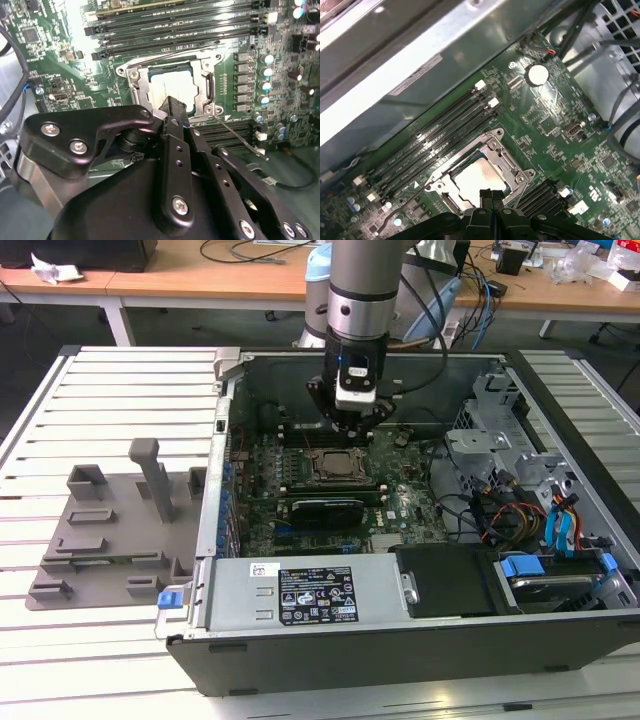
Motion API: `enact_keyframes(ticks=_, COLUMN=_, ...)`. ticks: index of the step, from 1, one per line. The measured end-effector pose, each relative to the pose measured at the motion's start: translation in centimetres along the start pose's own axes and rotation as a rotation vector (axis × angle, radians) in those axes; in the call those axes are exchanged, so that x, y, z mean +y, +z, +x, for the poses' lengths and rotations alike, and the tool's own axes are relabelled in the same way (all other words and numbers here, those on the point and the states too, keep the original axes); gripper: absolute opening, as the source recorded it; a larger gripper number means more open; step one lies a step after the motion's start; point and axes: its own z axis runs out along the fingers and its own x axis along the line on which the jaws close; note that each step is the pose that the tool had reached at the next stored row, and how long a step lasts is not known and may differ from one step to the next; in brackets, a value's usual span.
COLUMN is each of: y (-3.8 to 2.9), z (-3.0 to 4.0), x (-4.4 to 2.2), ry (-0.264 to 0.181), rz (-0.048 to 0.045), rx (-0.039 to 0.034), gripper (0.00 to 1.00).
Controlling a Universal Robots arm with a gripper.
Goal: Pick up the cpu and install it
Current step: 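Install the first cpu locking lever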
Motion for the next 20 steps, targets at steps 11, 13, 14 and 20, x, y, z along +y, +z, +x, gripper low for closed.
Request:
enact_keyframes(ticks=11, y=0.00, z=0.00, x=0.00, ry=-0.206, rz=-0.0091, rx=-0.0118, gripper=0.11)
enact_keyframes(ticks=13, y=0.00, z=0.00, x=0.00, ry=-0.250, rz=-0.0110, rx=-0.0143, gripper=0.11)
enact_keyframes(ticks=14, y=0.00, z=0.00, x=0.00, ry=-0.282, rz=-0.0125, rx=-0.0161, gripper=0.11)
enact_keyframes(ticks=20, y=0.00, z=0.00, x=0.00, ry=-0.398, rz=-0.0176, rx=-0.0227, gripper=0.11)
